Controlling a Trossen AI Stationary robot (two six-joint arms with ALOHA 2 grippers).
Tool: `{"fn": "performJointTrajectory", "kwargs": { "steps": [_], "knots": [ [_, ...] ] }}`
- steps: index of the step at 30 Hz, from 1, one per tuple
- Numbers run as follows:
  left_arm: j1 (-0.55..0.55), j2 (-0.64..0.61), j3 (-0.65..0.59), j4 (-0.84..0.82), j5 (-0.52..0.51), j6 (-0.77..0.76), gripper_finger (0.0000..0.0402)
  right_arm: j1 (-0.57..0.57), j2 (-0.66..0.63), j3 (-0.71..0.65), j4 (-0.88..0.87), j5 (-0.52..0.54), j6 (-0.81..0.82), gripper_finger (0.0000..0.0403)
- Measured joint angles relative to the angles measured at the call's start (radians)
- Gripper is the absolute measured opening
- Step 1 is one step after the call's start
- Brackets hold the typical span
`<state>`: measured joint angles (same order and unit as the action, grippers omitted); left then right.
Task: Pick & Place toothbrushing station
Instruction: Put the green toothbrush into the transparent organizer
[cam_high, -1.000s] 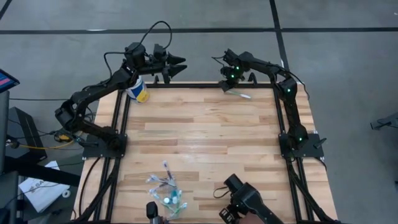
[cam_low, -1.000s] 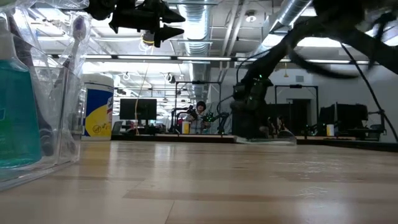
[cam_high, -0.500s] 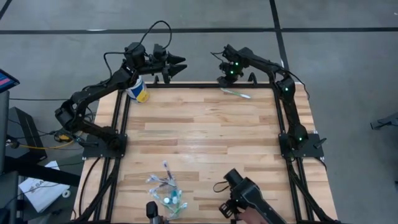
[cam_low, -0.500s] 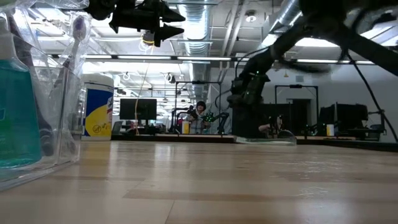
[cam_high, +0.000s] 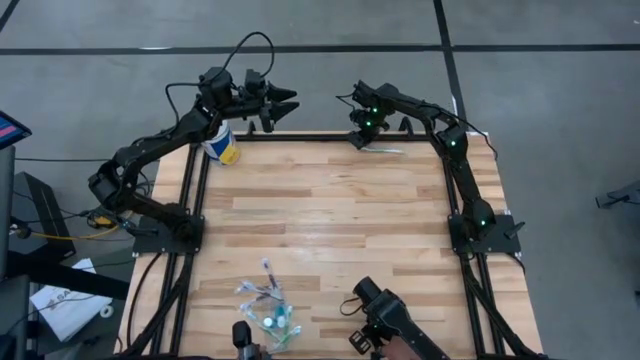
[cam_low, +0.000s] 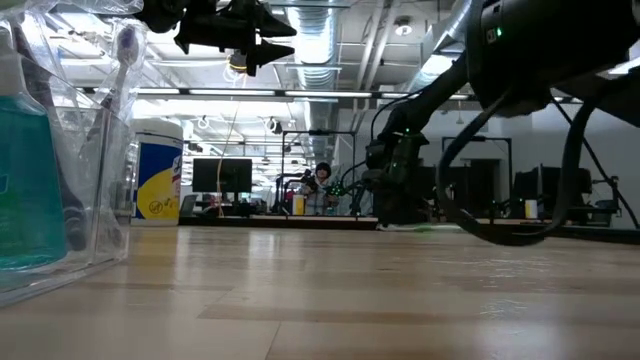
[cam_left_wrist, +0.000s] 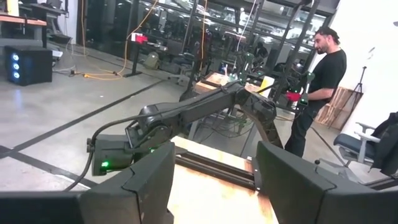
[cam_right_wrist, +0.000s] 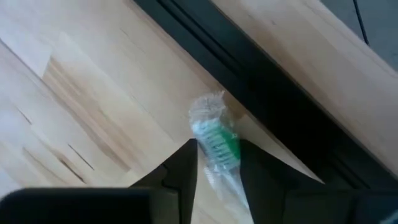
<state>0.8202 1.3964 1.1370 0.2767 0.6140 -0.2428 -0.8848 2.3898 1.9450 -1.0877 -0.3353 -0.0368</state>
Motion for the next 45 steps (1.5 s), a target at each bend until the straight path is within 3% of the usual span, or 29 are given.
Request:
{"fn": "performJointTrajectory", "kwargs": {
  "steps": [6, 13, 20, 28, 34, 40, 45],
  "knots": [
    [0.001, 0.0, 0.0, 0.0, 0.0, 0.001, 0.0222, -0.002, 0.003, 0.011, -0.01, 0.02, -0.068, 0.0017],
    [0.001, 0.0, 0.0, 0.0, 0.001, 0.002, 0.0222, -0.001, 0.007, 0.111, -0.091, -0.137, -0.089, 0.0006],
    [0.008, 0.0, 0.0, -0.012, 0.003, 0.056, 0.0222, 0.075, 0.007, 0.403, -0.168, -0.369, -0.152, 0.0004],
    [0.076, 0.0, 0.0, -0.048, 0.002, 0.053, 0.0222, 0.229, -0.299, 0.285, 0.07, -0.438, -0.136, 0.0002],
    [0.099, 0.0, 0.0, -0.074, -0.003, 0.051, 0.0222, 0.371, -0.524, 0.237, 0.192, -0.374, -0.071, 0.0001],
    [0.087, -0.001, 0.0, -0.084, 0.003, -0.005, 0.0221, 0.533, -0.717, 0.167, 0.278, -0.192, -0.025, 0.0001],
    [0.065, -0.023, 0.0, -0.08, 0.001, -0.028, 0.0202, 0.701, -0.886, -0.022, 0.474, 0.023, 0.086, 0.0001]
  ]
}}
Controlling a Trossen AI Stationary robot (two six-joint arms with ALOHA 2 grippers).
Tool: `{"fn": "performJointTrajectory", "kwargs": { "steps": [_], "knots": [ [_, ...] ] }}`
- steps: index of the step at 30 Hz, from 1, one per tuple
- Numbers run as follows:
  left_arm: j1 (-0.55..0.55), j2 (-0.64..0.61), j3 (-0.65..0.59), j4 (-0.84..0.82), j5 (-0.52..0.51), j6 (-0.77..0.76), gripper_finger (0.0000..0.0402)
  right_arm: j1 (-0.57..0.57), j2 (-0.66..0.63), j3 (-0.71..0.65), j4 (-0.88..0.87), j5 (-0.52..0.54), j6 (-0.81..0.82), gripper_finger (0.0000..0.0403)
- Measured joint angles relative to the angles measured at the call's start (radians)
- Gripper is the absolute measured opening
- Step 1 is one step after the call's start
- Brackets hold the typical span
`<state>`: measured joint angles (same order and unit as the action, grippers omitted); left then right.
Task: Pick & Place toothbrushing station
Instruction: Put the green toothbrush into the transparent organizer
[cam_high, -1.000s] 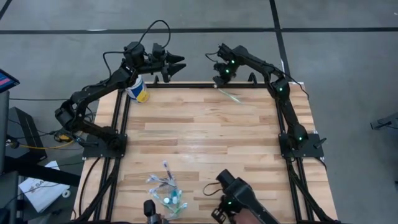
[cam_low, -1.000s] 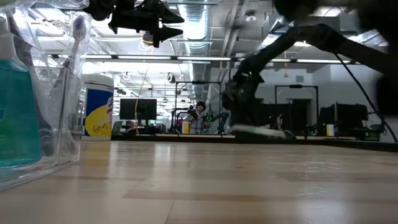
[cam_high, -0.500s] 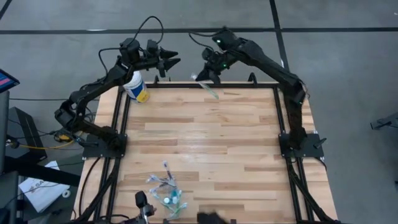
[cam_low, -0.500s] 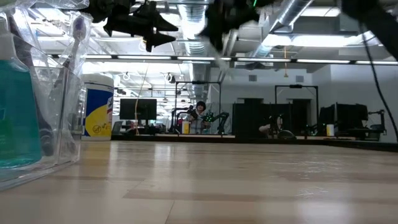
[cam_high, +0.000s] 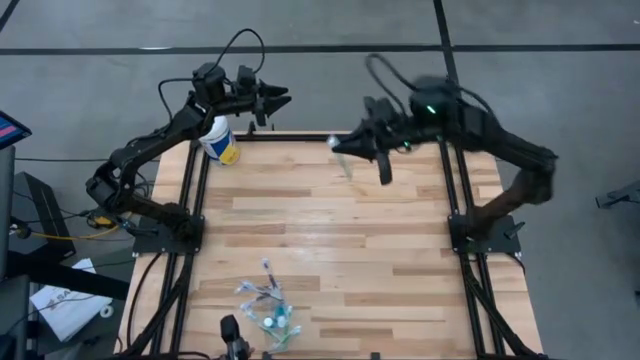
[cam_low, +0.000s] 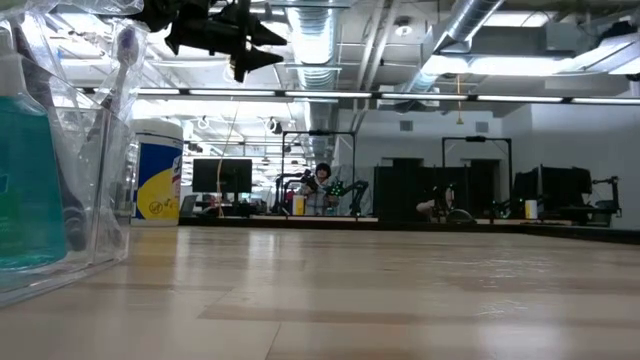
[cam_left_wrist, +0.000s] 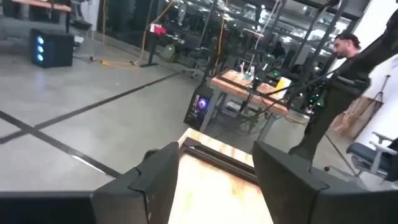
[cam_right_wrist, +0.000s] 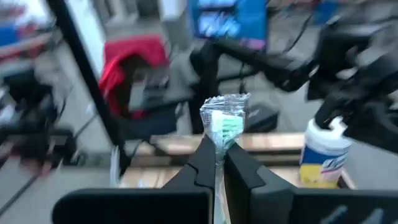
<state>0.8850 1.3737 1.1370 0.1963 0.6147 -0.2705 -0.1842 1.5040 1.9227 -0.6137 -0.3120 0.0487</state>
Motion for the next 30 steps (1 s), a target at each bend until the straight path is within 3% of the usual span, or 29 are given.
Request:
{"fn": "performJointTrajectory", "kwargs": {
  "steps": [5, 8, 11, 14, 17, 20, 26, 30],
  "knots": [
    [-0.003, -0.022, 0.0, -0.005, 0.009, -0.003, 0.0177, 0.199, -0.185, -0.309, 0.357, 0.343, 0.196, 0.0001],
    [-0.003, -0.027, 0.0, -0.006, 0.057, 0.003, 0.0166, 0.37, -0.24, -0.485, 0.572, 0.65, 0.239, 0.0001],
    [-0.003, -0.026, 0.0, -0.008, 0.14, 0.003, 0.0161, 0.527, -0.219, -0.592, 0.765, 0.949, 0.239, 0.0001],
    [-0.003, -0.026, 0.0, -0.023, 0.202, 0.002, 0.0159, 0.643, -0.115, -0.605, 0.949, 1.168, 0.247, 0.0001],
    [-0.001, -0.034, 0.0, -0.029, 0.27, 0.003, 0.0162, 0.71, 0.06, -0.536, 1.152, 1.267, 0.177, 0.0001],
    [0.014, -0.058, 0.0, -0.028, 0.316, 0.014, 0.0165, 0.742, 0.232, -0.387, 1.23, 1.323, 0.108, 0.0001],
    [0.05, -0.101, 0.0, -0.044, 0.357, 0.029, 0.0166, 0.747, 0.538, -0.029, 1.129, 1.369, 0.187, 0.0001],
    [0.074, -0.112, -0.002, -0.045, 0.369, 0.03, 0.0166, 0.77, 0.671, 0.161, 0.91, 1.391, 0.424, 0.0001]
  ]
}}
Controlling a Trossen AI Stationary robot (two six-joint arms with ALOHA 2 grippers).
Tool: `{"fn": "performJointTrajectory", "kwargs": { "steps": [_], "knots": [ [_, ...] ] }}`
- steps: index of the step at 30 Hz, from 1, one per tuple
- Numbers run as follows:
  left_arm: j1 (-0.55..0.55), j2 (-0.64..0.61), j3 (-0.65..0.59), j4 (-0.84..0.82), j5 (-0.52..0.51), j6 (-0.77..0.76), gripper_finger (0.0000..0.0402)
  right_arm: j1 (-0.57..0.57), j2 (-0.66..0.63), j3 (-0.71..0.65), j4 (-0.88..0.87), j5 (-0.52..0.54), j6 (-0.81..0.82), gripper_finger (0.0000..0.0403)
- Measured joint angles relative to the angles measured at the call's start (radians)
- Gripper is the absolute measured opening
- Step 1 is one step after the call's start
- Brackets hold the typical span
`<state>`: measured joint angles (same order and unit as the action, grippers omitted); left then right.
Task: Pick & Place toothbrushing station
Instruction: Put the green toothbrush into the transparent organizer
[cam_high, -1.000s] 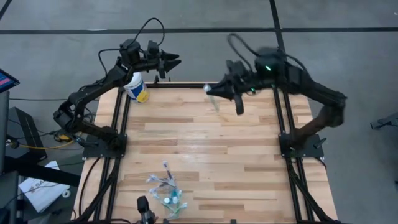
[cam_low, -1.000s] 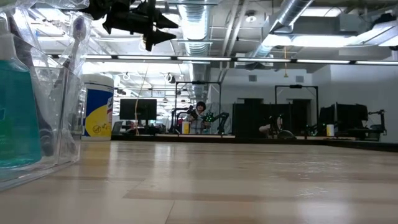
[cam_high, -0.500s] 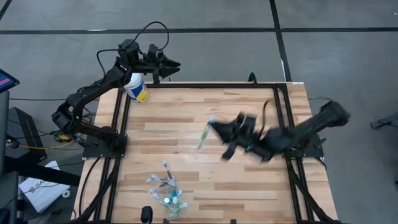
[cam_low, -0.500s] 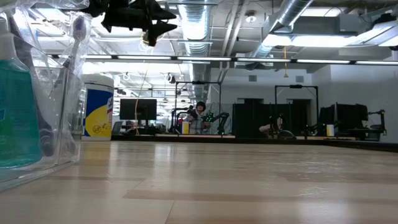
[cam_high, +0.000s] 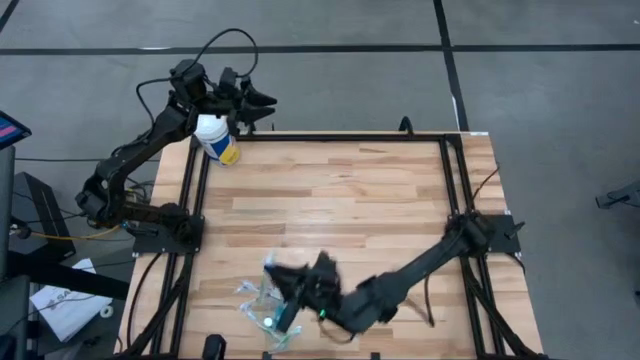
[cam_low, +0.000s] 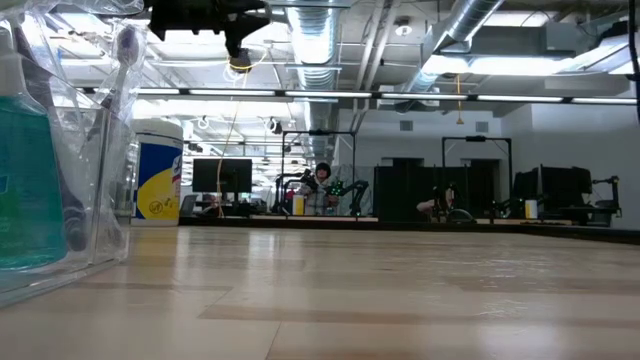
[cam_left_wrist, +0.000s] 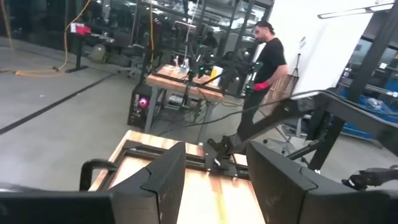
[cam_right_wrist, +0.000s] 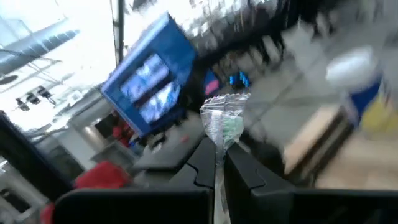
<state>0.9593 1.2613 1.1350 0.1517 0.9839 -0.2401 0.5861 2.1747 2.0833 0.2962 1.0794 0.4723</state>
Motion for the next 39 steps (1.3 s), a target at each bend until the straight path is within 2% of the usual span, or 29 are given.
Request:
{"fn": "performJointTrajectory", "kwargs": {
  "steps": [5, 9, 14, 19, 28, 39],
  "knots": [
    [0.028, -0.011, -0.033, 0.003, -0.009, 0.0, 0.0166, 0.059, 0.112, 0.129, -0.252, 0.09, 0.273, 0.0001],
    [0.023, -0.015, -0.095, -0.006, -0.009, -0.001, 0.0166, 0.105, 0.121, 0.153, -0.398, 0.181, 0.452, 0.0001],
    [0.016, -0.018, -0.151, 0.001, -0.009, 0.0, 0.0165, 0.115, 0.123, 0.151, -0.626, 0.196, 0.661, 0.0001],
    [0.016, -0.018, -0.154, 0.02, -0.009, -0.004, 0.016, 0.105, 0.123, 0.146, -0.802, 0.165, 0.823, 0.0001],
    [0.016, -0.041, -0.154, 0.034, -0.015, -0.011, 0.0159, 0.099, 0.136, 0.048, -0.819, 0.141, 1.0, 0.0001],
    [0.014, -0.046, -0.154, 0.045, -0.016, -0.033, 0.0159, 0.092, 0.138, 0.022, -0.795, 0.122, 0.989, 0.0001]
  ]
}}
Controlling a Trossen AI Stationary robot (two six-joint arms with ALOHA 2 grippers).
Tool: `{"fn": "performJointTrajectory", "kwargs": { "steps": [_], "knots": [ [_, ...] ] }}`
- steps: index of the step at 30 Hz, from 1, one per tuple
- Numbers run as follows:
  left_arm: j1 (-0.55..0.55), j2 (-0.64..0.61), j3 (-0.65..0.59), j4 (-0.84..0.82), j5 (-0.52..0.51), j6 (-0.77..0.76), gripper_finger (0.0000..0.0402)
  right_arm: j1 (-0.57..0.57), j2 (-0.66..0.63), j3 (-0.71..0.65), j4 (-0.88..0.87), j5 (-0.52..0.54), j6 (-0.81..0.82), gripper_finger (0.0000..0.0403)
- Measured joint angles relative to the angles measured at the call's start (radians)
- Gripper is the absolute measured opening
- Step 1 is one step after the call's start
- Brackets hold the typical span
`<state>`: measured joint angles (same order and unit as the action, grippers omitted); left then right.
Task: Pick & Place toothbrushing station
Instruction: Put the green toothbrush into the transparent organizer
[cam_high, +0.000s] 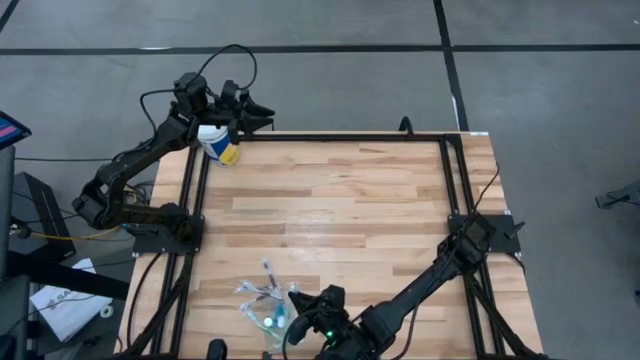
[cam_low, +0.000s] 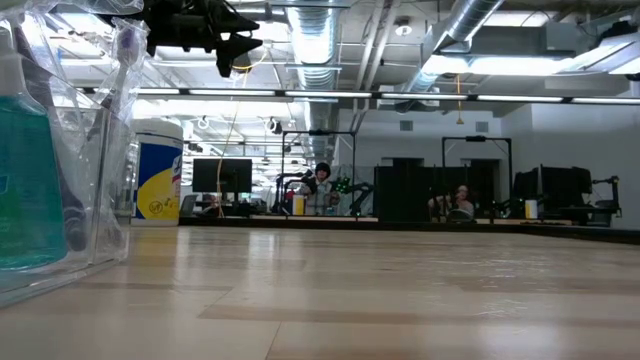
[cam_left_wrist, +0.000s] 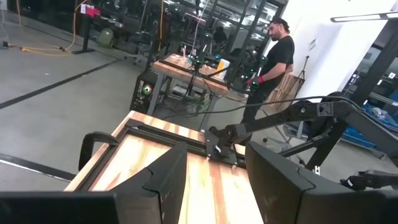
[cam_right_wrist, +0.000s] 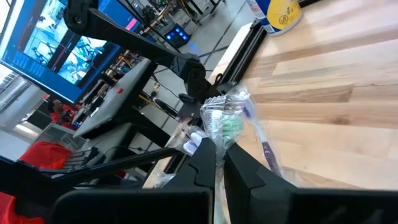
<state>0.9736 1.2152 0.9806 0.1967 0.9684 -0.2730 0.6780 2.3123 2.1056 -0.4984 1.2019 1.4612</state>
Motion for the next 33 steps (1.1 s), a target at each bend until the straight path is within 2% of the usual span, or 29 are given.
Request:
{"fn": "performJointTrajectory", "kwargs": {
  "steps": [5, 8, 12, 15, 20, 23, 26, 29, 33],
  "knots": [
    [-0.003, -0.003, 0.0, 0.001, 0.0, -0.003, 0.0159, -0.014, 0.0, 0.0, 0.12, 0.0, -0.117, 0.0001],
    [-0.003, -0.011, 0.0, 0.005, 0.0, -0.012, 0.0159, -0.034, 0.0, 0.0, 0.245, -0.006, -0.272, 0.0001],
    [-0.004, -0.027, 0.0, 0.008, 0.0, -0.02, 0.0159, -0.067, 0.0, 0.0, 0.352, -0.114, -0.414, 0.0001],
    [-0.003, -0.05, 0.0, 0.008, 0.0, -0.021, 0.0159, -0.078, 0.0, 0.0, 0.324, -0.141, -0.414, 0.0001],
    [-0.004, -0.089, 0.0, 0.009, -0.019, -0.021, 0.0159, -0.056, 0.0, 0.0, 0.16, -0.079, -0.27, 0.0001],
    [-0.004, -0.107, 0.0, 0.009, -0.018, -0.024, 0.0159, -0.041, 0.007, 0.0, 0.133, -0.052, -0.224, 0.0001],
    [-0.004, -0.123, 0.0, 0.01, -0.019, -0.041, 0.0159, -0.038, 0.049, -0.001, 0.179, -0.034, -0.234, 0.0001],
    [-0.004, -0.132, 0.0, 0.009, -0.02, -0.055, 0.0159, -0.04, 0.095, -0.002, 0.305, -0.029, -0.246, 0.0],
    [-0.008, -0.147, 0.0, 0.011, -0.021, -0.065, 0.0159, -0.041, 0.142, 0.0, 0.469, -0.029, -0.355, 0.0]
  ]
}}
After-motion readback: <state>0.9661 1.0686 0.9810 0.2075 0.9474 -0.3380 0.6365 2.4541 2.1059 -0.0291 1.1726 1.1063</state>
